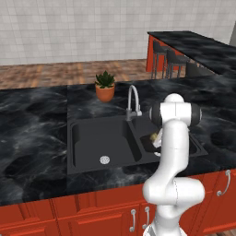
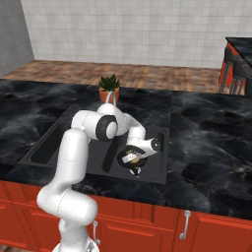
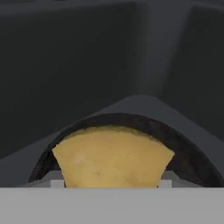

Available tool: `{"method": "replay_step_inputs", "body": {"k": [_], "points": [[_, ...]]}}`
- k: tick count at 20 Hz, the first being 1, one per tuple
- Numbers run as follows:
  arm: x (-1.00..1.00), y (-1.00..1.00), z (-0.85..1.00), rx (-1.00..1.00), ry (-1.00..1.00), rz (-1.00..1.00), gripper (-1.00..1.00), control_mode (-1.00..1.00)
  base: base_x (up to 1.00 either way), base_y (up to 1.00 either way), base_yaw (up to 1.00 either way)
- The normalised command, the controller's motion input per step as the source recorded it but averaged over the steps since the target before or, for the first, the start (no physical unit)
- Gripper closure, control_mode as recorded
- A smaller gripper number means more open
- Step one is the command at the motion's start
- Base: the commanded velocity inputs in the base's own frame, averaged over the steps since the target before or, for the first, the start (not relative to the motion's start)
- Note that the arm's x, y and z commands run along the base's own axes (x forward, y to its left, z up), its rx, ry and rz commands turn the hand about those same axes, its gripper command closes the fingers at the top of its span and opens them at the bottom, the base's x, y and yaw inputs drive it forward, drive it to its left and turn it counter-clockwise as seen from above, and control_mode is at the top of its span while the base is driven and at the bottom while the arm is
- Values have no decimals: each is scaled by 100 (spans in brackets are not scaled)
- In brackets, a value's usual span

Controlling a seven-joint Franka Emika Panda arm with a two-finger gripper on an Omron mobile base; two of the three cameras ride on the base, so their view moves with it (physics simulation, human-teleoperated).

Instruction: Pick the pan and sponge and place them into the sink. Then turn on the water.

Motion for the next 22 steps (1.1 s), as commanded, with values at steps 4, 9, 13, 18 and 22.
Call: {"method": "replay_step_inputs", "body": {"k": [4,9,13,18,22], "points": [[2,-2,-3,0,0,2,-100,-100,0,0,0],[-4,0,4,0,-4,3,-100,-100,0,0,0],[-3,0,32,0,-5,3,-100,-100,0,0,0],[-2,0,50,3,-1,4,-100,-100,0,0,0],[-4,0,55,5,0,4,-100,-100,0,0,0]]}}
